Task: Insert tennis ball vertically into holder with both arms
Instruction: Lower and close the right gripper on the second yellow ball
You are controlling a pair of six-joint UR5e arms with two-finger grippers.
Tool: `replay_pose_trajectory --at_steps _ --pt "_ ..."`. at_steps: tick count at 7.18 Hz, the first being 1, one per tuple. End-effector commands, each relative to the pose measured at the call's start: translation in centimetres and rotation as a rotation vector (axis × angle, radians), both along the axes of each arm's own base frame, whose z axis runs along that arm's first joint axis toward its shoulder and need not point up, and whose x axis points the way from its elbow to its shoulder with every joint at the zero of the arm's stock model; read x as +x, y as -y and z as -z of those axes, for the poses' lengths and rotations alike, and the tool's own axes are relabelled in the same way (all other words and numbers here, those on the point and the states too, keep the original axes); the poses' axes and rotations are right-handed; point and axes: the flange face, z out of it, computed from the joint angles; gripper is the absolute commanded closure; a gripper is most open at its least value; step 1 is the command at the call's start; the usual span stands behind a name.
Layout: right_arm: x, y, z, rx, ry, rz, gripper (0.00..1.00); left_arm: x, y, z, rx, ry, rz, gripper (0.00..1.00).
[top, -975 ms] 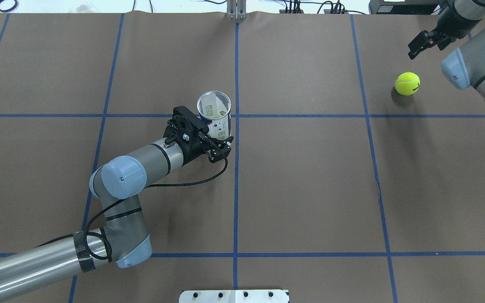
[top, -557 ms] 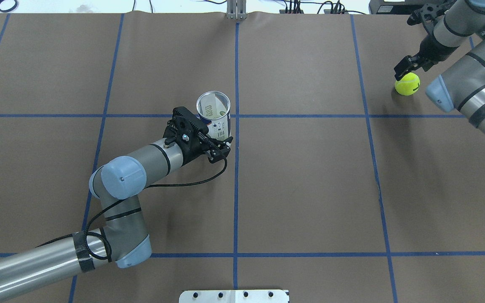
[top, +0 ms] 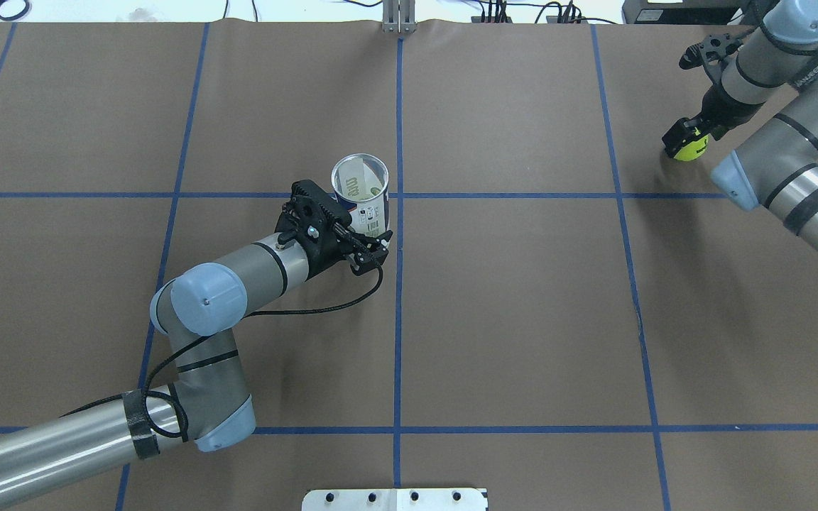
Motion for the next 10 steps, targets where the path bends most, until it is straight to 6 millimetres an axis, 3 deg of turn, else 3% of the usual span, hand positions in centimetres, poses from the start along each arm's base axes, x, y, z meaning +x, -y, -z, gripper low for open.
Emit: replay_pose_trajectory --at_steps 1,5,6,7,8,9,10 --pt "-0.3 0.0 -0.8 -0.010 -0.016 0.001 0.01 0.0 0.0 0.0 0.000 0.000 0.000 0.01" --pt "-0.8 0.7 -0.8 0.002 -0.047 -0.006 0.04 0.0 0.0 0.1 0.001 -0.002 0.000 0.01" --pt "-1.0 1.0 -0.4 0.007 -0.046 -0.007 0.17 0.0 0.0 0.0 0.000 0.001 0.000 0.01" --pt "-1.0 1.1 -0.3 0.008 -0.045 -0.007 0.41 0.0 0.0 0.1 0.001 -0.002 0.000 0.01" --pt "-1.1 1.1 0.0 0.012 -0.040 -0.006 0.93 0.0 0.0 0.1 0.002 -0.001 0.000 0.01" --pt "-1.0 2.0 1.9 0.032 -0.021 -0.009 1.00 0.0 0.0 0.1 0.001 -0.002 0.000 0.01" --pt "0.7 3.9 5.0 0.044 0.034 -0.026 1.00 0.0 0.0 0.1 0.002 -0.001 0.000 0.01"
